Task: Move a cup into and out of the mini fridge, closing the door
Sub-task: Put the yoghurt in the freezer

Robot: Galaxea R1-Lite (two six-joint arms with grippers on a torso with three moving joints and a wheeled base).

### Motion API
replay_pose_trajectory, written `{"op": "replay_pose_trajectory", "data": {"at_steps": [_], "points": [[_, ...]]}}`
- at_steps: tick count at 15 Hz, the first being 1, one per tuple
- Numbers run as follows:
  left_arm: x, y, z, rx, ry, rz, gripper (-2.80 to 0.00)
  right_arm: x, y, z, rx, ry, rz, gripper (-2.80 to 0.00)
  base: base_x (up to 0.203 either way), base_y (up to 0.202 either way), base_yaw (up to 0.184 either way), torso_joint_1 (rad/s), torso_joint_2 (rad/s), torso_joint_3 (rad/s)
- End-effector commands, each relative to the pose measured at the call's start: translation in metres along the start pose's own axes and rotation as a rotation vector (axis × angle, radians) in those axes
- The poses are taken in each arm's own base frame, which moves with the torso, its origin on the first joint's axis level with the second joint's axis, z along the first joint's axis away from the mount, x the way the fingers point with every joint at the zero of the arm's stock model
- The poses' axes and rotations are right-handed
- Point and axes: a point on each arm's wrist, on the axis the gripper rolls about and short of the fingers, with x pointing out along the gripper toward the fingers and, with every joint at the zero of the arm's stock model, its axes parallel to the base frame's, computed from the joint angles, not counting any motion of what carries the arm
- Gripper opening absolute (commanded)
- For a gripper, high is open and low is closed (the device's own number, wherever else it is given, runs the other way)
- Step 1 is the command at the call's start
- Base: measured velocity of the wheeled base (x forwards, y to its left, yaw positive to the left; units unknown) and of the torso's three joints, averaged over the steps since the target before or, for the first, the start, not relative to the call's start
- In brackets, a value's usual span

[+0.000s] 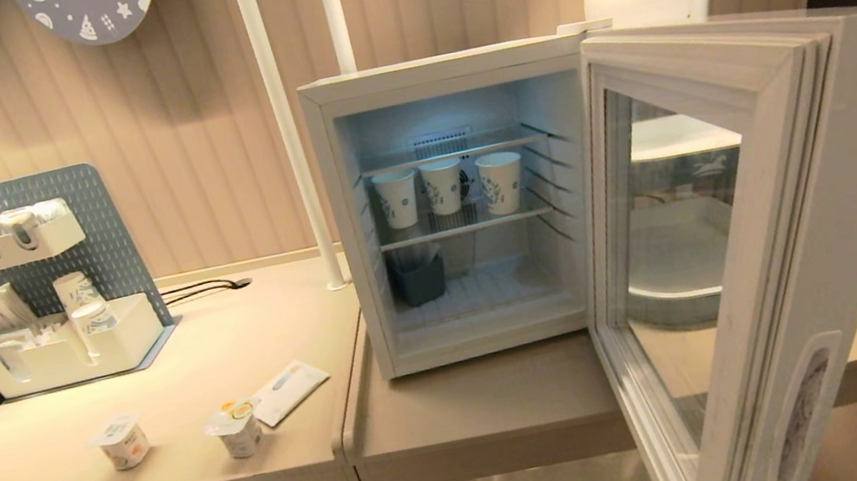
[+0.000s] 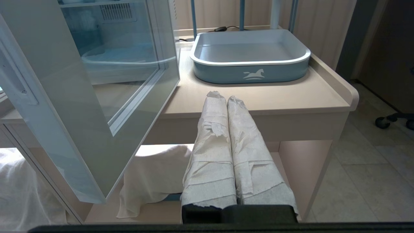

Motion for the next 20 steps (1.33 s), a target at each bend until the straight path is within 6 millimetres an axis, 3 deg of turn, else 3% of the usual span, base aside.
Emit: {"op": "replay_pose_trajectory", "data": {"at_steps": [1, 6, 16, 20], "points": [[0.0, 0.0, -0.0004, 0.0, 0.0, 0.0, -2.8, 0.0001, 0.0, -0.0004, 0.0, 0.001, 0.0, -2.8, 0.0, 0.0, 0.0, 0.0, 0.0, 0.0], [0.0, 0.0, -0.0004, 0.009, 0.0, 0.0, -2.8, 0.0001, 0.0, -0.0004, 0.0, 0.001, 0.0, -2.8, -0.012, 0.0, 0.0, 0.001, 0.0, 0.001], [0.0, 0.0001, -0.0004, 0.006, 0.0, 0.001, -2.8, 0.0002, 0.0, -0.0004, 0.0, 0.003, 0.0, -2.8, -0.185, 0.0, 0.001, 0.003, 0.01, 0.002], [0.0, 0.0001, -0.0004, 0.01, 0.0, 0.001, -2.8, 0.0001, 0.0, 0.0001, 0.0, 0.001, 0.0, -2.8, -0.027, 0.0, 0.0, 0.0, 0.0, -0.001]]}}
